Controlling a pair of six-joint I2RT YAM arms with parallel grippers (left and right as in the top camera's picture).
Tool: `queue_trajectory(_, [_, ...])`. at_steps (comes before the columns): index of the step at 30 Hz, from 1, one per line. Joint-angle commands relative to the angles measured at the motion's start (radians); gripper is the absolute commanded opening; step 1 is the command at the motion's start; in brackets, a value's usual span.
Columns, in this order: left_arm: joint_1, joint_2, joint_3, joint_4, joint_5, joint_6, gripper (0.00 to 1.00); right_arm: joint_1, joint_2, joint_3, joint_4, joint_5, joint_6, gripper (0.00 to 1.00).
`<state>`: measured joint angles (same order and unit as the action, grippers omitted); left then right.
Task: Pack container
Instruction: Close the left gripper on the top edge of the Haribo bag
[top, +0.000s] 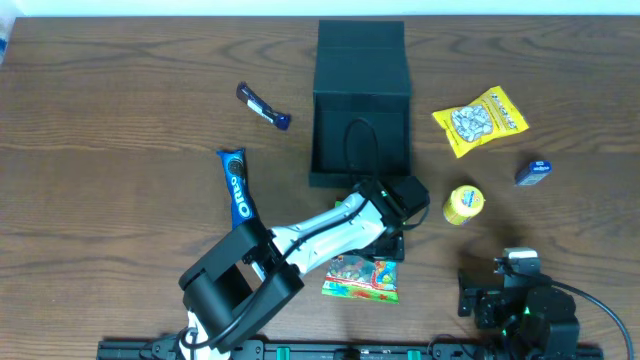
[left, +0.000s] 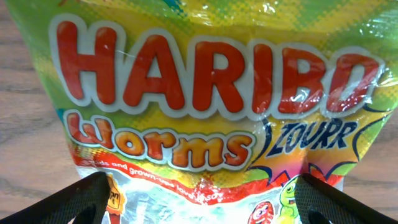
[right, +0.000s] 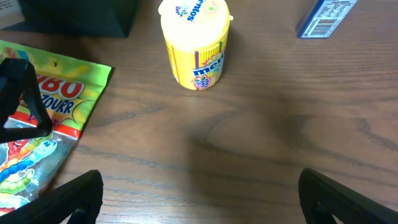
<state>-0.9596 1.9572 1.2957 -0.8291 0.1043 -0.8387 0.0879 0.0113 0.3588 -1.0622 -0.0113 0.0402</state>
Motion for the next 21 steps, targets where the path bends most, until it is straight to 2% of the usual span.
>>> queue_trajectory(1, [-0.006, 0.018, 0.016, -0.005, -0.019, -0.008, 0.96, -0.008, -0.005, -0.003, -0.008, 0.0, -0.012, 0.99])
queue_trajectory(21, [-0.007, 0.049, 0.016, -0.008, -0.06, -0.008, 0.96, -0.008, -0.006, -0.003, -0.008, -0.001, -0.012, 0.99])
